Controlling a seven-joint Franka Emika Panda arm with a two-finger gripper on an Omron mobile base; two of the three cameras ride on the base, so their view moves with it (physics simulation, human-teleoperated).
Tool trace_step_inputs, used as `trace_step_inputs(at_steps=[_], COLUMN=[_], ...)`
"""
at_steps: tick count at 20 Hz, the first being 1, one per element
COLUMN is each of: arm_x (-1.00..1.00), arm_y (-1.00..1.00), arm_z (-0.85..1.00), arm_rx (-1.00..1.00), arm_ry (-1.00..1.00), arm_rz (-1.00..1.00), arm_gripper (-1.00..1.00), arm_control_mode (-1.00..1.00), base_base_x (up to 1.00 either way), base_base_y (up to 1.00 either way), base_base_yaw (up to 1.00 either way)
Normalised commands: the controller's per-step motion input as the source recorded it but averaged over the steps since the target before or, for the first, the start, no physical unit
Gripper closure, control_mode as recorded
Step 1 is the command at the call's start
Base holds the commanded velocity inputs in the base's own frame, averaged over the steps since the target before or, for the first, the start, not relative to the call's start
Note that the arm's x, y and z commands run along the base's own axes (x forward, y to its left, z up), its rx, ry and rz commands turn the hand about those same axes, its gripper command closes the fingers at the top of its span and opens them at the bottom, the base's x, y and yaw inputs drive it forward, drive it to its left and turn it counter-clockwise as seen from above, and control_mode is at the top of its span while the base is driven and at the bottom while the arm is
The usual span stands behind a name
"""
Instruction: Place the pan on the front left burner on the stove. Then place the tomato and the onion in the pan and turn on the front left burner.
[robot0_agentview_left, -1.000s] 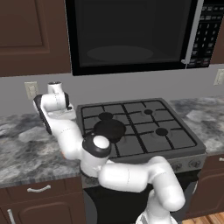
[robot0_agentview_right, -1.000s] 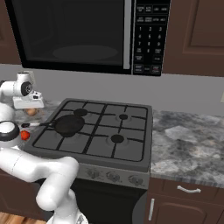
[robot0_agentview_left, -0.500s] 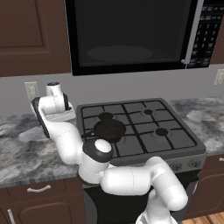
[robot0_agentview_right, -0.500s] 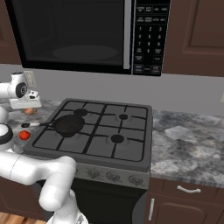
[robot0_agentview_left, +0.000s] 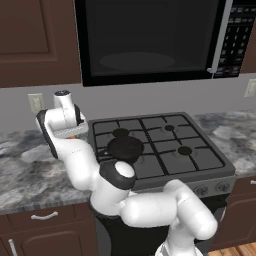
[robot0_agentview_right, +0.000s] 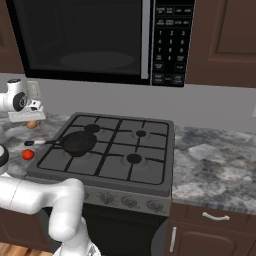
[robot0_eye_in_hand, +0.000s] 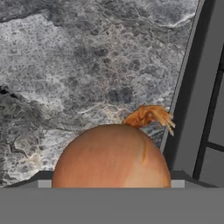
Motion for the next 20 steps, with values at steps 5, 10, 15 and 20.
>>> trace_step_inputs(at_steps=[5, 10, 15, 20], arm_x=[-0.04, -0.32, -0.31, -0.21], arm_y=[-0.45, -0.45, -0.53, -0.56], arm_z=[0.19, 0.01, 0.01, 0.01], arm_rx=[0.00, 0.00, 0.00, 0.00], arm_ry=[0.00, 0.00, -0.01, -0.02], arm_rz=[0.00, 0.00, 0.00, 0.00], arm_gripper=[1.00, 1.00, 1.00, 1.00], arm_control_mode=[-1.00, -1.00, -1.00, -1.00], base_base_x=[0.00, 0.00, 0.00, 0.00], base_base_y=[0.00, 0.00, 0.00, 0.00], base_base_yaw=[0.00, 0.00, 0.00, 0.00])
